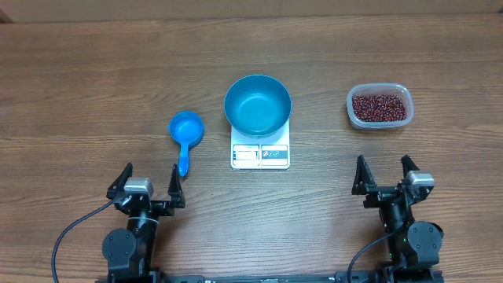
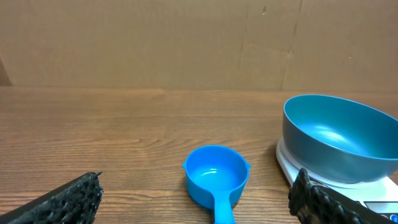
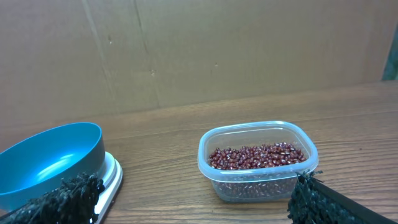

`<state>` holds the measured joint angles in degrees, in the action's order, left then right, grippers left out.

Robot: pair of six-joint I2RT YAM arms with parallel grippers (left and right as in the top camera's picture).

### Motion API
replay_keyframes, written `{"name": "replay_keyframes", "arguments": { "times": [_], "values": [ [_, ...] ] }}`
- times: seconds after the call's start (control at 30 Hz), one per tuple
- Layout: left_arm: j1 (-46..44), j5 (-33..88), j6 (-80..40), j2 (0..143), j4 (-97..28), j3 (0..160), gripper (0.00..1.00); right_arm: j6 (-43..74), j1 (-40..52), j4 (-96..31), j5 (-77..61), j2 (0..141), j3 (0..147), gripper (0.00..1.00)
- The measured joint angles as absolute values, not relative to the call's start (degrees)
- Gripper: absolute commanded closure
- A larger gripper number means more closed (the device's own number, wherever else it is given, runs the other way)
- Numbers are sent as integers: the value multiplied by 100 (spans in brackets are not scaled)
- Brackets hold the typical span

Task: Scoop item into bowl and weigh 150g on scale

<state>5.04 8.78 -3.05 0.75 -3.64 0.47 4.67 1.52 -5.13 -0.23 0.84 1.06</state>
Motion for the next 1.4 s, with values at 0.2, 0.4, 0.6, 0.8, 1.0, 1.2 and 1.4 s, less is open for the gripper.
{"name": "replay_keyframes", "arguments": {
  "times": [0.2, 0.4, 0.6, 0.8, 1.0, 1.2, 1.4],
  "values": [
    [504, 875, -305, 75, -364, 47, 0, 467, 152, -515, -23, 84, 106, 0],
    [504, 875, -305, 75, -364, 47, 0, 467, 154, -513, -21, 84, 106, 0],
    [504, 878, -305, 75, -364, 47, 0, 467, 154, -515, -23, 84, 106, 0],
    [504, 878, -305, 75, -364, 47, 0, 467, 154, -515, -23, 84, 106, 0],
    [504, 878, -307, 75, -364, 47, 0, 464, 152, -515, -23, 84, 106, 0],
    [504, 875, -403, 75, -377, 47, 0, 464, 154, -513, -23, 84, 106, 0],
    [504, 834, -440, 75, -965, 283, 0, 467, 154, -515, -23, 84, 106, 0]
  ]
}}
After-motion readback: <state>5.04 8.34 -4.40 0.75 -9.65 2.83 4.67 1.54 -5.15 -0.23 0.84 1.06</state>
